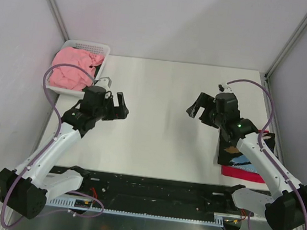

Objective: Fold and stack the t-shirts
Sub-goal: Grab crumpled tshirt from bin with the left arm

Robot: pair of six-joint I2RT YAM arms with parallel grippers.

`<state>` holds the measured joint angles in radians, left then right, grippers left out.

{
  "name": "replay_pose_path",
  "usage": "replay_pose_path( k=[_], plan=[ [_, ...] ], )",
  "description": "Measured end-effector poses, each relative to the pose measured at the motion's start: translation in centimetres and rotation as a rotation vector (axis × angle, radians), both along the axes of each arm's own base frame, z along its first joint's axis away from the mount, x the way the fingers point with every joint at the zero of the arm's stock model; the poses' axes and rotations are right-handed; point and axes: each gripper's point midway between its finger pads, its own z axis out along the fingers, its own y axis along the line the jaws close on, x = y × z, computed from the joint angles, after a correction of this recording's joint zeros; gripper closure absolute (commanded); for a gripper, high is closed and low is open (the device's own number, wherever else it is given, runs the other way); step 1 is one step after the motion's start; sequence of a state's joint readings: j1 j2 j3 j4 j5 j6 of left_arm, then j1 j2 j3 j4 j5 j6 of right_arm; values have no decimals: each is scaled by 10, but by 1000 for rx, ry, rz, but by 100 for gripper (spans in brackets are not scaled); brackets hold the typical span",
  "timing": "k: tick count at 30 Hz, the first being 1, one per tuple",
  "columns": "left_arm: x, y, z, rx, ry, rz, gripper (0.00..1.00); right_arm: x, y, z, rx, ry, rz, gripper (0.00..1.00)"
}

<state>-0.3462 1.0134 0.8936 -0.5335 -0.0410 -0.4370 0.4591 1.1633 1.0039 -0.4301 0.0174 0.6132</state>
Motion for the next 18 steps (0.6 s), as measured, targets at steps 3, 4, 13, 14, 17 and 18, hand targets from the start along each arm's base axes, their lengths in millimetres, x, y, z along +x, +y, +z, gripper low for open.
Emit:
replay_pose_path(
  k=[3,4,13,14,17,18],
  plan=[
    [2,4,4,9,-6,23,1,-2,-1,-4,-3,22,-4,1],
    [5,5,7,11,-11,33,1,-3,-1,-5,-2,28,-7,1],
    [86,27,45,22,-42,235,1,-4,2,-8,8,46,-23,1],
    [102,35,45,26,-33,266,1,-4,2,-8,8,47,-23,1],
    [152,62,41,28,-14,358,1,-5,3,-9,9,49,-23,1],
    [168,73,38,24,-7,390,1,-5,3,-9,10,49,-23,1]
  ],
)
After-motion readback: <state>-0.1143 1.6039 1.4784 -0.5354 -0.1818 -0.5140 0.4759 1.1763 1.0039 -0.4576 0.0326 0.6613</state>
